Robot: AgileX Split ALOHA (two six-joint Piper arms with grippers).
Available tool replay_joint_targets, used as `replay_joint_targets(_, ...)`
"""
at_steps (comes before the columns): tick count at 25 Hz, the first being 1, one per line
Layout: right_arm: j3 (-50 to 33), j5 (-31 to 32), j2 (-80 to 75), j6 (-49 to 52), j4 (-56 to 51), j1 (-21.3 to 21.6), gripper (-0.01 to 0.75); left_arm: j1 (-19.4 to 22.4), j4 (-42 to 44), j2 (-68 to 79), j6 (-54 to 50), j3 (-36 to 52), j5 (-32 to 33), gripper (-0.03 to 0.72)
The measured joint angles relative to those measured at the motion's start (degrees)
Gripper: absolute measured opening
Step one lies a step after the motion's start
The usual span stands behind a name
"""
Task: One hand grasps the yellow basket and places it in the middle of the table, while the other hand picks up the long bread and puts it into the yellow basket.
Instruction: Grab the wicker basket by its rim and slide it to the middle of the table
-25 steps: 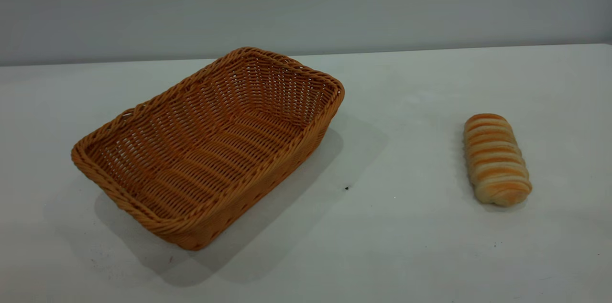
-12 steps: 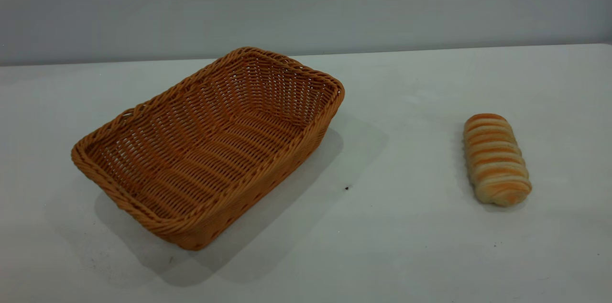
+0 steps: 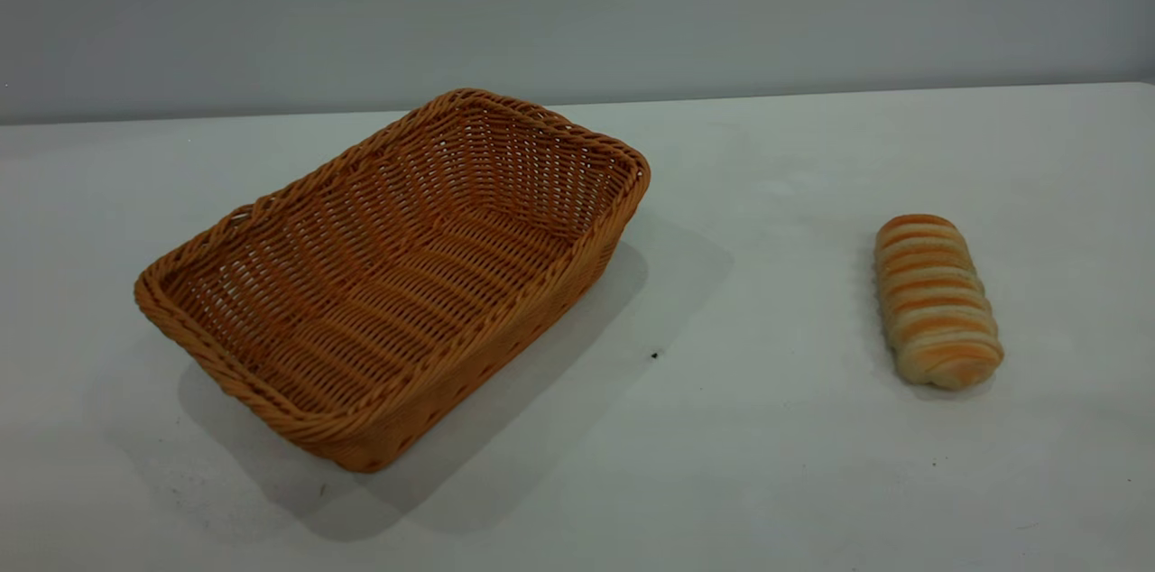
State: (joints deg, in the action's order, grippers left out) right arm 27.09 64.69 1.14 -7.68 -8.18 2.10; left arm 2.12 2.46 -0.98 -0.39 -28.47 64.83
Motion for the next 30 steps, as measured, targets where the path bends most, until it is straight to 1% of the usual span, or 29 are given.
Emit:
replay_joint_targets(3,1.17,-2.27,-0.17,0.27,-0.31,0.00,0.253,0.00,0.00,5.09,-0.33,-2.35,-2.13,0.584)
replay_joint_targets(5,2.61,-4.57,-2.78,0.03,-1.07,0.00,0.288,0.00,-0.13,11.21,-0.38,-4.50,-3.93,0.584)
replay_joint_targets(7,3.27,-7.45,-7.55,-1.41,-2.18,0.00,0.346,0.00,-0.83,18.51,-0.57,-7.06,-5.17,0.584)
replay_joint_targets(10,3.33,-13.61,-16.65,-4.52,-6.42,0.00,0.467,0.00,-2.46,30.67,-2.34,-10.10,-7.05,0.583)
replay_joint_targets(12,3.33,-19.49,-22.62,-9.18,-12.95,0.00,0.528,0.00,-3.56,37.65,-3.93,-11.00,-9.43,0.578)
replay_joint_targets(14,3.33,-24.75,-28.87,-16.18,-20.82,0.00,0.563,0.00,-5.71,45.22,-5.39,-11.20,-13.03,0.570)
replay_joint_targets(20,3.43,-32.65,-48.56,-42.65,-46.84,0.00,0.576,0.00,-15.42,66.73,-6.38,-11.30,-24.18,0.565)
replay_joint_targets(22,3.75,-33.95,-53.89,-51.14,-55.87,0.00,0.576,0.00,-18.69,72.89,-6.28,-11.40,-28.24,0.564)
replay_joint_targets(24,4.34,-34.79,-59.04,-57.41,-62.85,-0.36,0.576,-0.15,-21.90,79.18,-6.18,-11.42,-32.09,0.563)
replay_joint_targets(26,5.30,-36.05,-63.30,-62.72,-67.93,-1.90,0.576,-1.36,-23.73,84.50,-6.13,-11.42,-35.50,0.563)
replay_joint_targets(30,8.48,-39.74,-71.36,-66.72,-72.01,-8.69,0.576,-5.20,-28.59,94.02,-6.62,-11.56,-42.45,0.563)
